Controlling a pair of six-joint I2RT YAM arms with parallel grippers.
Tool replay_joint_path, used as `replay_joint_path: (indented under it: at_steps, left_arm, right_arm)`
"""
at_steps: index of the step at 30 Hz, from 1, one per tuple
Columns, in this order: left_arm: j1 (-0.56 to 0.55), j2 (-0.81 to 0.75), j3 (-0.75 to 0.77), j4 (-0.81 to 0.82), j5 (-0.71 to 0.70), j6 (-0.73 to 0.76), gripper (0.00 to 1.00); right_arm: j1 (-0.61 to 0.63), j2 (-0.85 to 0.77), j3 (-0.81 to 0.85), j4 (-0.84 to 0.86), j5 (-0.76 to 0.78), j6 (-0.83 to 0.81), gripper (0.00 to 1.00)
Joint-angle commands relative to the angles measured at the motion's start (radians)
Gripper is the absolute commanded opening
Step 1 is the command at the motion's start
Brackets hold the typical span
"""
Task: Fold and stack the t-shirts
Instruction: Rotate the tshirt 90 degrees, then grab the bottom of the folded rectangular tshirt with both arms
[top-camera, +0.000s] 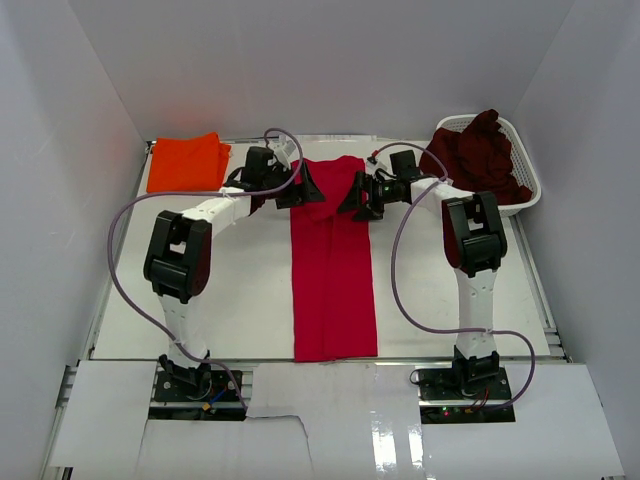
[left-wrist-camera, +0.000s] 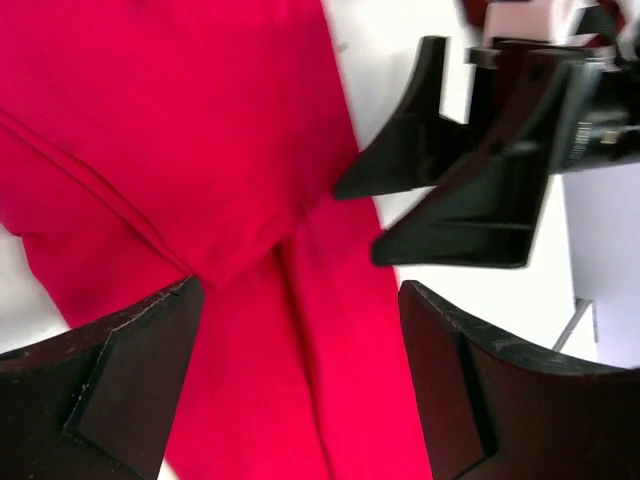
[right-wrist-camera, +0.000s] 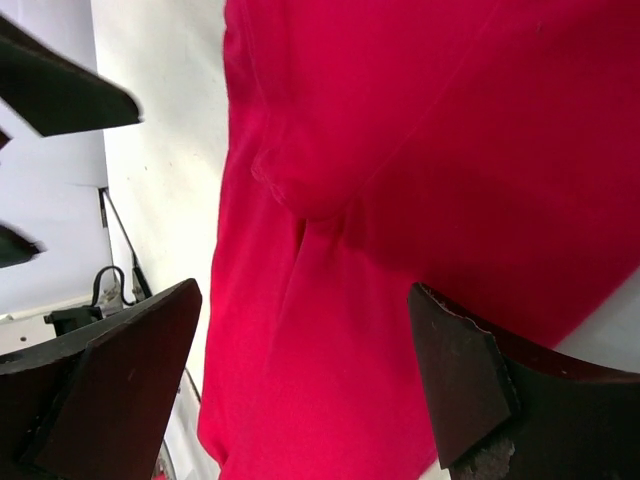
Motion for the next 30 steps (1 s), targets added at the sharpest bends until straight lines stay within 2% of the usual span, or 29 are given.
replay_joint_path:
  at_steps: [1,21,30]
  left_arm:
    - [0.001,0.051,0.024,-0.032,0.006,0.038,0.90]
    - [0.006,0.233,0.141,-0.057,-0.080,0.080,0.89]
    - [0.055,0.285,0.148,-0.057,-0.071,0.080,0.89]
  right_arm:
    - [0.009,0.020,0.006,0.012,-0.006,-0.023,0.90]
    - [0.009,0.121,0.107,-0.017,0.006,-0.030,0.90]
    - [-0.004,0.188,0.169,-0.018,0.006,-0.017,0.90]
